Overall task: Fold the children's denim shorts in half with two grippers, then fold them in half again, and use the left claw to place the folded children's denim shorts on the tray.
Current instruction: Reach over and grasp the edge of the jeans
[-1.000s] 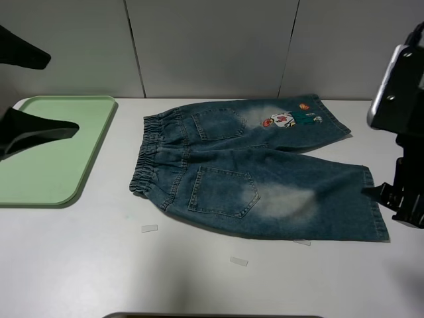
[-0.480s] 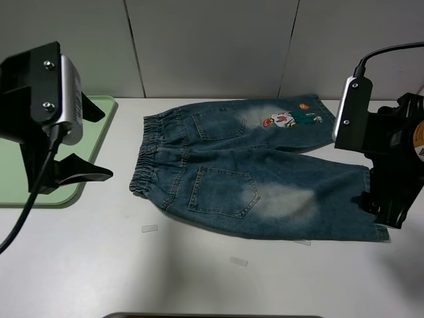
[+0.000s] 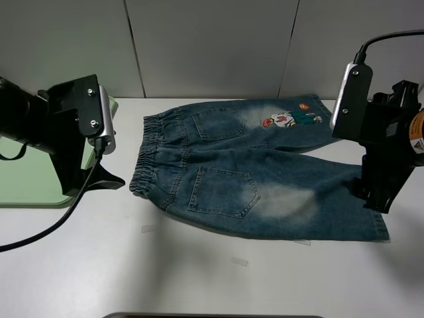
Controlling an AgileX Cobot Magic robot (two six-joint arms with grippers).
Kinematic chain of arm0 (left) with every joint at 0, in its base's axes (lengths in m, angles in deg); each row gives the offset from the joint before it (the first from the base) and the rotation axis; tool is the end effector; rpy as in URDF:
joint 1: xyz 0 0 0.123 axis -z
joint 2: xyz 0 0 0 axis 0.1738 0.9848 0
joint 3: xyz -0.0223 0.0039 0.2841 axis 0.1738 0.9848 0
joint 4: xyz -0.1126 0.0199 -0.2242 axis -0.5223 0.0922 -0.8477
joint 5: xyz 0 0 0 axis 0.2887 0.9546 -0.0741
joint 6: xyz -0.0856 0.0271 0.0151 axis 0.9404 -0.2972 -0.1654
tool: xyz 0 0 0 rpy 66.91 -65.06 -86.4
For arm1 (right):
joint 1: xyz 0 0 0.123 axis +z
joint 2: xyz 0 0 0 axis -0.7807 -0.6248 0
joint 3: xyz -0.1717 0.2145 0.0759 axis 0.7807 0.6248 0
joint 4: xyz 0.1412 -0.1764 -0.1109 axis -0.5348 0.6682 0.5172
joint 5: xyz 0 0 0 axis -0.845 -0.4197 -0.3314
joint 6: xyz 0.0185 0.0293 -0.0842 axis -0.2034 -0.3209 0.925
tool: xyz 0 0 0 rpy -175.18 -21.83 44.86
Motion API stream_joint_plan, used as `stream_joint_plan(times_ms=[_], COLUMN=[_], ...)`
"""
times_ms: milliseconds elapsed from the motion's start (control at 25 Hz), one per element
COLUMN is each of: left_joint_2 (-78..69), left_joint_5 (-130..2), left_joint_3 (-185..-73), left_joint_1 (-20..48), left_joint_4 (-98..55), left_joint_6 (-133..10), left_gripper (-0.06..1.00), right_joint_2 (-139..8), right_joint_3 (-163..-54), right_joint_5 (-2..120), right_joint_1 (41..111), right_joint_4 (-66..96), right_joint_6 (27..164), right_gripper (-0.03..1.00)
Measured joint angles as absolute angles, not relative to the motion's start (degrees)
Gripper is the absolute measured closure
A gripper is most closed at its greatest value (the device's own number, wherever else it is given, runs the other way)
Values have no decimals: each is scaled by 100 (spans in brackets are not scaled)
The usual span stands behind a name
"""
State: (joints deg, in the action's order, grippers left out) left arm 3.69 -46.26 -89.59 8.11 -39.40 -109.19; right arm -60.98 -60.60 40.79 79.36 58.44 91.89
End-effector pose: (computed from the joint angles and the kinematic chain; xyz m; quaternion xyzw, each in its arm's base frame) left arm 0.2443 -0.0982 0.2049 0.5697 0.7590 0.0009 0.3151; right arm 0.1963 0.0769 0.2164 -0.5737 0.7498 -0.1884 0.2707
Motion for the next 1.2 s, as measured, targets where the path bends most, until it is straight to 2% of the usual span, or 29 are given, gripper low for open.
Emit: stream_joint_plan(times_ms=[120, 560, 1200], left_joint_2=[479, 568, 598], left_joint_5=[-4632, -4440, -4785], left_joint_3=[-8959, -8959, -8959], left_joint_1=[811, 811, 811], left_joint_4=[-3944, -3946, -3968], left_joint_6=[-11016, -11670, -11708], left_gripper=[5, 5, 5], right_joint_2=[-6379, -7369, -7534], right_joint_3=[-5878, -5532, -5183], right_joint_5=[4210, 4360, 5040], right_joint_1=[7734, 7706, 7706], right_joint_4=[5856, 5849, 6019], right_joint_6=[9241, 9308, 9362], right_gripper=[27, 27, 27])
